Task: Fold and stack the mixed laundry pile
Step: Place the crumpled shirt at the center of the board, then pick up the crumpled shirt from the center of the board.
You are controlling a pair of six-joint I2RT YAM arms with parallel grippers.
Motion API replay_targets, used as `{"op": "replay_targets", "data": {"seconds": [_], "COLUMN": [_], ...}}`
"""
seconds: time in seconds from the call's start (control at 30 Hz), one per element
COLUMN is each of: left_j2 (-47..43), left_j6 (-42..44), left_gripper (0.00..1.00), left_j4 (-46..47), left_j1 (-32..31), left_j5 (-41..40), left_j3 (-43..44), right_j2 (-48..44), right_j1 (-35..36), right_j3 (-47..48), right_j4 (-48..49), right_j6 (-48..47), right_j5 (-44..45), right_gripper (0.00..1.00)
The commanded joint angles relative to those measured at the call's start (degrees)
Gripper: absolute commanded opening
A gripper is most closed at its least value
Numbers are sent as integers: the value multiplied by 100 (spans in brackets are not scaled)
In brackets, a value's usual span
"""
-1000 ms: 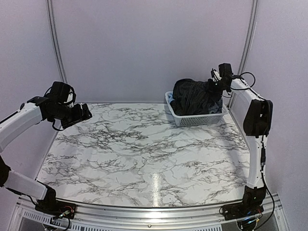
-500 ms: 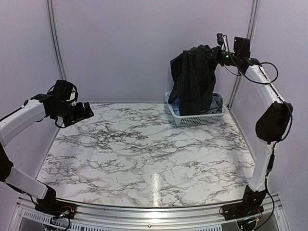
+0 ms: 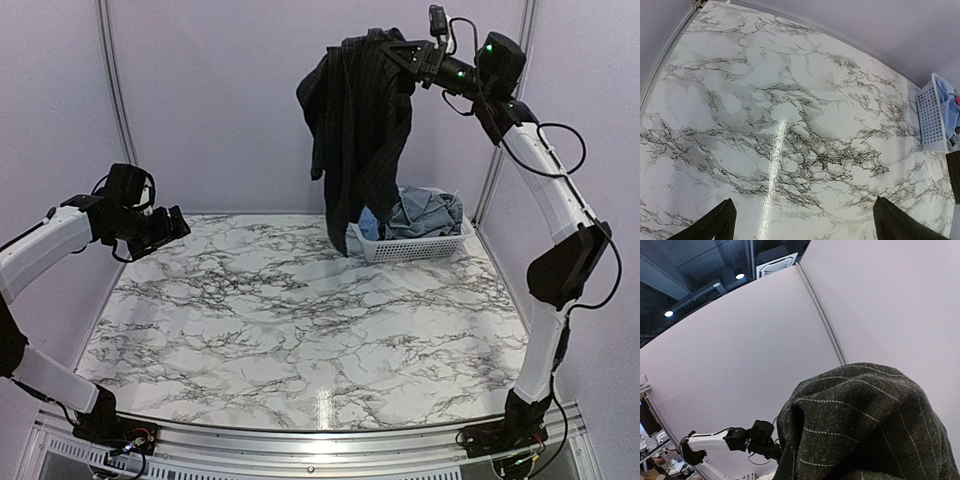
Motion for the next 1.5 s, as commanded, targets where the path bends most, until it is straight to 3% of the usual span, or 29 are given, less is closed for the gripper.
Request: {"op": "replay_targets", "data": {"seconds": [0.0,0.13,0.3,0.4,0.43,0.53,0.6,0.73,0.87,1.0,1.23,1.47], "left_j2": [-155,-207,-280,-390,-433,-569,-629,-659,-386,126,1294,2490], "left_j6": [-111,-148,-131,-39,12,188,306,466,405,229,-457,-1157], "left_gripper": [99,99,99,99,99,99,99,99,99,98,94,85], "left_j4": [119,173,216,236,243,336,370,435,626,950,1643,2228], "left_j1": [137,205,242,243,243,234,178,-238,-989,-1656,-2764,-3091], "left_j5": [124,204,350,507,599,1046,1253,1347,1340,1227,1180,1402], "left_j3": [102,95,-35,-215,-279,-546,-702,-1020,-1201,-1250,-983,-640], "right_j2": [-209,-558,-1832,-2705,-3001,-3689,-4116,-4693,-4151,-3528,-2290,-1805], "right_j1": [570,751,886,1018,1057,1129,1125,926,883,873,839,813], "right_j3": [263,-846,-4087,-5959,-6547,-7853,-8398,-8481,-7951,-7384,-6360,-6659], "right_j4": [1142,1027,1021,96,-212,-1291,-2091,-2711,-3064,-3000,-3171,-3283], "right_j6": [728,418,-363,-1255,-1479,-2068,-2333,-2656,-3000,-3112,-3546,-3738], "right_j5": [-182,-184,149,775,1002,1692,2363,3049,3377,3590,3469,3418], "right_gripper": [0,0,0,0,6,51,68,78,79,87,89,87]}}
